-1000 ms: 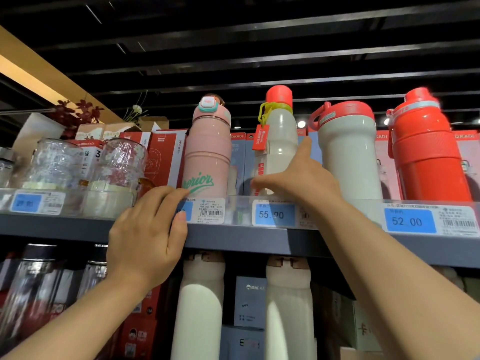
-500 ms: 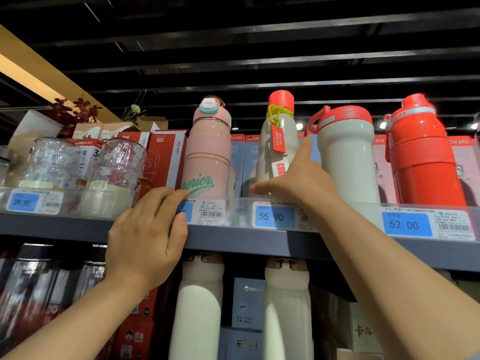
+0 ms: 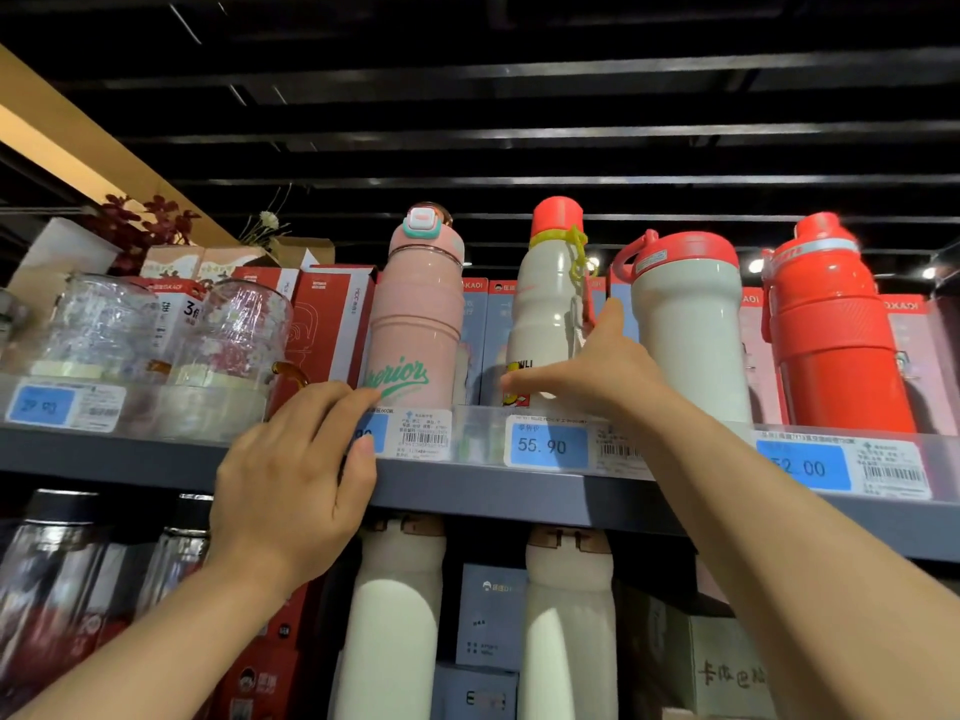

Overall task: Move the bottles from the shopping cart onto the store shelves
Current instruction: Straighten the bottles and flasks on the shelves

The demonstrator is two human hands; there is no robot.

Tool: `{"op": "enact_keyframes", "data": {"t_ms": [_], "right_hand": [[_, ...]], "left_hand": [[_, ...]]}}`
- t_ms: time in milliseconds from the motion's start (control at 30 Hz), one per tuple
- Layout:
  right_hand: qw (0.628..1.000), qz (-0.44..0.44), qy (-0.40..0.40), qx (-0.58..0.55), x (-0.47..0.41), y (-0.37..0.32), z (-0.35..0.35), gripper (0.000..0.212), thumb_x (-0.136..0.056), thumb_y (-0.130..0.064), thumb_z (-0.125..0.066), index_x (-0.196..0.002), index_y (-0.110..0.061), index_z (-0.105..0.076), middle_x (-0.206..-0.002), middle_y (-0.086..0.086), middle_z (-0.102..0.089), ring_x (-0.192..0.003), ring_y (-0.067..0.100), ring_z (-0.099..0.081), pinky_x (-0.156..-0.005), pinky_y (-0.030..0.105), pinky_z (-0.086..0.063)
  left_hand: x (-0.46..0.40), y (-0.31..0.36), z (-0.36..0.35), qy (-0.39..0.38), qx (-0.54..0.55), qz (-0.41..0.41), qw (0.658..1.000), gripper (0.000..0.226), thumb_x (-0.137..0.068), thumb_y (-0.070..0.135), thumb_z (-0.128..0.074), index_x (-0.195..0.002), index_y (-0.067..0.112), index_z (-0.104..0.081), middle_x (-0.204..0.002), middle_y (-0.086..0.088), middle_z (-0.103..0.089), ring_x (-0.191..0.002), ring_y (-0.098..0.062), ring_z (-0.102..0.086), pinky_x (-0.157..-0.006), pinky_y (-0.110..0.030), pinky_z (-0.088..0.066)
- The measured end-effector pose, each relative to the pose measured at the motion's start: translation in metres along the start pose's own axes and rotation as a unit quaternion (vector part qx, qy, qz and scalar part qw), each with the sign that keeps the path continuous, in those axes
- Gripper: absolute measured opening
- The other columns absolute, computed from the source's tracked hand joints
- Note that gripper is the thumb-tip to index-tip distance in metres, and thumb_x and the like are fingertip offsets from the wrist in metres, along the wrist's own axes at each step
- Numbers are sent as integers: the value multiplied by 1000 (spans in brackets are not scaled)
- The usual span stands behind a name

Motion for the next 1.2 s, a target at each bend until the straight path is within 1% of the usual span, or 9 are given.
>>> {"op": "enact_keyframes", "data": {"t_ms": [67, 167, 300, 367, 667, 900, 1000, 1100, 1200], "right_hand": [[999, -8, -16, -49, -2, 4, 2, 118, -64, -42, -84, -150, -19, -7, -132, 6, -51, -111, 29, -55, -90, 43, -50], [994, -21, -50, -95, -2, 8, 3, 108, -70, -35, -82, -149, -21, -9, -107, 1, -56, -88, 20, -57, -66, 32, -46], [998, -1, -34, -61, 3, 5, 2, 126, -57, -54, -86, -150, -24, -6, -126, 1, -53, -108, 26, -58, -93, 43, -49], [1000, 11, -19, -13, 7, 2, 1, 128, -56, -54, -86, -149, -24, -4, -127, 3, -54, -112, 28, -57, -97, 43, -47], [995, -5, -66, -75, -7, 5, -7, 111, -58, -30, -89, -142, -27, -16, -109, 4, -60, -96, 25, -63, -90, 47, -52], [994, -3, -72, -86, -11, 11, -8, 116, -49, -36, -91, -140, -30, -19, -108, 4, -61, -94, 25, -64, -88, 48, -54], [993, -1, -76, -91, -10, 10, -9, 111, -53, -35, -91, -138, -31, -20, -106, 2, -61, -94, 23, -64, -88, 47, -54], [993, 1, -83, -88, -8, 9, -9, 110, -49, -39, -90, -134, -34, -22, -106, 2, -62, -93, 23, -66, -87, 47, -55], [995, 10, -78, -57, 0, 7, -4, 113, -52, -45, -89, -139, -32, -17, -112, 0, -61, -97, 22, -64, -89, 43, -53]], "left_hand": [[0, 0, 0, -2, 0, 3, 1000, 46, -90, 27, -35, -116, 6, -66, -108, -12, -65, -96, -18, -49, -64, -37, -49], [0, 0, -1, -5, 0, 3, 1000, 47, -90, 28, -35, -116, 6, -67, -109, -12, -66, -96, -18, -49, -64, -37, -49], [0, 0, 0, -2, -3, -3, 1000, 47, -89, 28, -36, -116, 5, -67, -108, -12, -66, -96, -19, -48, -62, -37, -48], [0, 0, 0, 0, -4, -5, 1000, 47, -89, 27, -36, -116, 5, -67, -107, -13, -66, -95, -19, -48, -61, -37, -48], [1, -3, -2, -1, 3, 0, 1000, 47, -90, 29, -35, -117, 7, -67, -109, -11, -65, -96, -18, -49, -65, -37, -50], [0, -1, -1, 1, -6, -5, 1000, 48, -90, 28, -35, -117, 6, -67, -109, -12, -66, -98, -20, -49, -64, -39, -50], [1, -1, -1, -9, -5, 0, 1000, 47, -90, 28, -36, -118, 5, -66, -109, -12, -65, -97, -20, -49, -65, -38, -48], [-1, 0, 0, -35, -6, -3, 999, 47, -91, 28, -35, -119, 4, -64, -110, -12, -63, -99, -21, -49, -72, -38, -41], [1, 4, 0, -70, -27, -13, 997, 50, -95, 30, -31, -123, 1, -60, -121, -16, -58, -112, -25, -45, -90, -39, -31]]}}
Point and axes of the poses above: each hand's wrist, its own x-axis away from the middle knuckle, its own z-axis out of the back of the hand, y = z × x, the point moved 7 cm from there along -x, towards the middle knuckle
